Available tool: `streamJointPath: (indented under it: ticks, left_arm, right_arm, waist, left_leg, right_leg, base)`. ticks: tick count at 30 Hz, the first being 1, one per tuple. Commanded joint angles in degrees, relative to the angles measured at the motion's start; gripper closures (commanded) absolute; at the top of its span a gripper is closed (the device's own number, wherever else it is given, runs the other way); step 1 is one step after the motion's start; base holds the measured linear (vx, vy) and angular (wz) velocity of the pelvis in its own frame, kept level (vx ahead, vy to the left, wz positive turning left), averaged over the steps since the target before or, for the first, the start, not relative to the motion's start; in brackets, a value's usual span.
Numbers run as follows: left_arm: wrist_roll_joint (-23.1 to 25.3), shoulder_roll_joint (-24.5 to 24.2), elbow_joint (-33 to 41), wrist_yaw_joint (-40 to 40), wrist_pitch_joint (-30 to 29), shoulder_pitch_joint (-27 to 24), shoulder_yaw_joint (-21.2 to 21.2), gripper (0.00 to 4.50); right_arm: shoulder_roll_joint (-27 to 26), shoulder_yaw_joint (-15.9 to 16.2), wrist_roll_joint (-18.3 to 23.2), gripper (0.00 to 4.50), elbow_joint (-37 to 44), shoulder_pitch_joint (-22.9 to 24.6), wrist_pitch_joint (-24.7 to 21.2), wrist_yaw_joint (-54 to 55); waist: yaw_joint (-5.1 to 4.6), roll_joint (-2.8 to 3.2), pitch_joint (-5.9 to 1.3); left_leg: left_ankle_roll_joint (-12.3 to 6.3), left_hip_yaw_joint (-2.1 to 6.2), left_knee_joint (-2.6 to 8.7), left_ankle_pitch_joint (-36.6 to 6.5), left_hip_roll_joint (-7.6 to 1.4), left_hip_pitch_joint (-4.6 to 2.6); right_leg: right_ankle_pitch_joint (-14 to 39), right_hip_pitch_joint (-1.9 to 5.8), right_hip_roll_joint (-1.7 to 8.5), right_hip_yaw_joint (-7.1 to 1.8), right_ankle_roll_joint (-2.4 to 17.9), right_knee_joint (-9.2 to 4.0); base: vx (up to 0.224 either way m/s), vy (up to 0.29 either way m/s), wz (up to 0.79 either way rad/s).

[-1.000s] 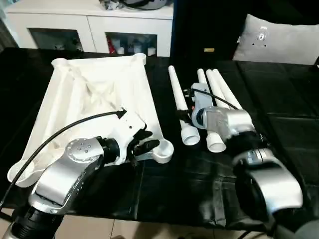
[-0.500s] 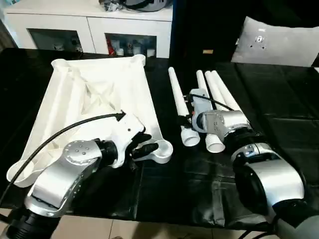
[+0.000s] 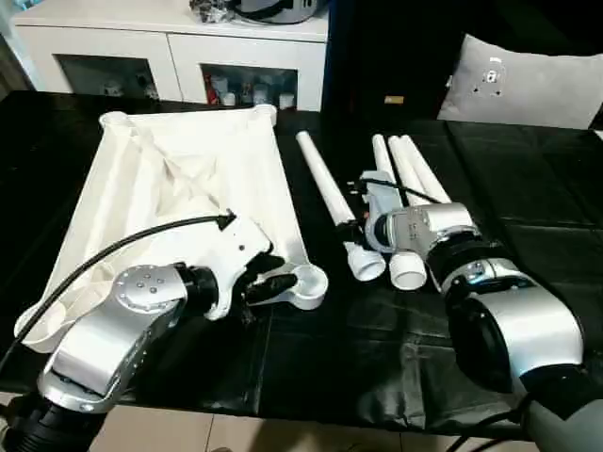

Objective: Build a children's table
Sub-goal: Pick table leg

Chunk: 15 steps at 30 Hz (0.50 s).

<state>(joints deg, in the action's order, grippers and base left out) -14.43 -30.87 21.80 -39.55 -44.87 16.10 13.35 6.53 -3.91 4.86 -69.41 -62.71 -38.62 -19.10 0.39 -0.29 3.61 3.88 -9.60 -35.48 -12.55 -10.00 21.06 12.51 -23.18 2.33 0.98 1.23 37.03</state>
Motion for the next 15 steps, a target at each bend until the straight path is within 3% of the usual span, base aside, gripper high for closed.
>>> streamJointPath:
  ticks: [1, 5, 7, 8, 9, 11, 12, 13, 15]
  left_arm:
    - [-0.4, -0.2, 1.6, 0.1, -0.6, -0.2, -0.1, 2.89]
    - [-0.6, 0.9, 1.2, 1.2, -0.1, -0.2, -1.1, 2.89]
    - [-0.5, 2.0, 0.7, 2.4, 0.5, -0.1, -2.0, 2.89]
    - [-0.4, 2.7, 0.2, 3.2, 1.0, 0.1, -2.6, 2.89]
    - [-0.3, 3.0, -0.1, 3.8, 1.1, 0.2, -2.8, 2.89]
    - [0.3, 3.8, -0.8, 5.2, 1.4, 0.9, -3.3, 2.89]
    - [0.4, 4.1, -0.9, 5.6, 1.5, 1.1, -3.5, 2.89]
    - [0.1, 4.2, -1.2, 5.7, 1.4, 1.4, -4.1, 2.89]
    - [-0.8, 5.2, -2.1, 6.3, 1.8, 2.0, -5.5, 2.89]
  right_arm:
    - [0.2, 0.6, -0.2, 2.61, -2.0, 0.5, -1.1, -0.2]
    - [0.4, -1.3, 0.9, 2.63, -1.6, 0.4, 0.1, 0.1]
    - [0.4, -3.9, 2.8, 2.63, -0.4, 0.5, 1.2, 0.9]
    - [0.2, -6.1, 4.7, 2.63, 0.6, 0.7, 1.9, 1.8]
    - [0.2, -7.1, 5.6, 2.63, 1.4, 0.8, 2.2, 2.2]
    - [0.1, -8.1, 7.1, 2.64, 6.1, 2.7, 3.8, 0.8]
    - [0.1, -8.4, 7.6, 2.64, 7.7, 3.2, 3.9, 0.3]
    - [-0.1, -8.9, 8.1, 2.64, 8.7, 3.4, 3.2, 0.5]
    - [-1.2, -11.2, 10.6, 2.64, 13.1, 4.8, 2.1, 1.5]
  waist:
    - [0.23, 0.36, -3.97]
    - [0.2, 0.43, -3.96]
    - [0.21, 0.53, -4.02]
    - [0.28, 0.94, -4.05]
    - [0.21, 0.68, -4.16]
    - [0.41, 1.09, -4.23]
    - [0.41, 0.95, -4.43]
    - [0.51, 1.4, -4.53]
    - [0.53, 1.41, -4.42]
  left_leg:
    - [-0.35, 0.24, 3.5, -2.1, -2.29, -0.09]
    - [-0.23, 0.2, 3.49, -2.5, -2.3, -0.11]
    - [-0.21, 0.19, 3.44, -2.6, -2.3, -0.15]
    - [-0.15, 0.28, 3.43, -2.5, -2.33, -0.18]
    - [-0.29, 0.21, 3.36, -2.2, -2.29, -0.16]
    - [-0.99, 0.22, 3.28, -1.2, -2.19, -0.05]
    - [-1.31, 0.27, 3.16, -0.1, -2.17, -0.05]
    - [-1.99, 0.38, 3.09, 1.2, -2.12, -0.07]
    - [-2.39, 0.33, 3.17, 0.8, -2.04, -0.05]
  right_leg:
    - [0.4, 3.38, 4.37, -2.27, 15.6, -3.65]
    - [0.5, 3.39, 4.34, -2.28, 15.9, -3.7]
    - [0.0, 3.44, 4.34, -2.29, 15.9, -3.71]
    - [-0.5, 3.46, 4.36, -2.29, 16.0, -3.6]
    - [-1.6, 3.5, 4.26, -2.27, 16.1, -3.54]
    - [-4.4, 3.69, 4.2, -2.2, 16.0, -3.46]
    - [-5.9, 3.86, 4.15, -2.19, 16.2, -3.24]
    - [-7.8, 3.8, 4.17, -2.1, 16.8, -2.99]
    - [-8.1, 3.81, 4.04, -2.08, 17.1, -3.15]
  base:
    - [0.0, 0.0, 0.0]
    - [0.0, 0.0, 0.0]
    - [0.0, 0.0, 0.0]
    - [0.0, 0.0, 0.0]
    - [0.0, 0.0, 0.0]
    - [0.0, 0.0, 0.0]
    - [0.0, 0.0, 0.0]
    - [0.0, 0.0, 0.0]
    - [0.0, 0.0, 0.0]
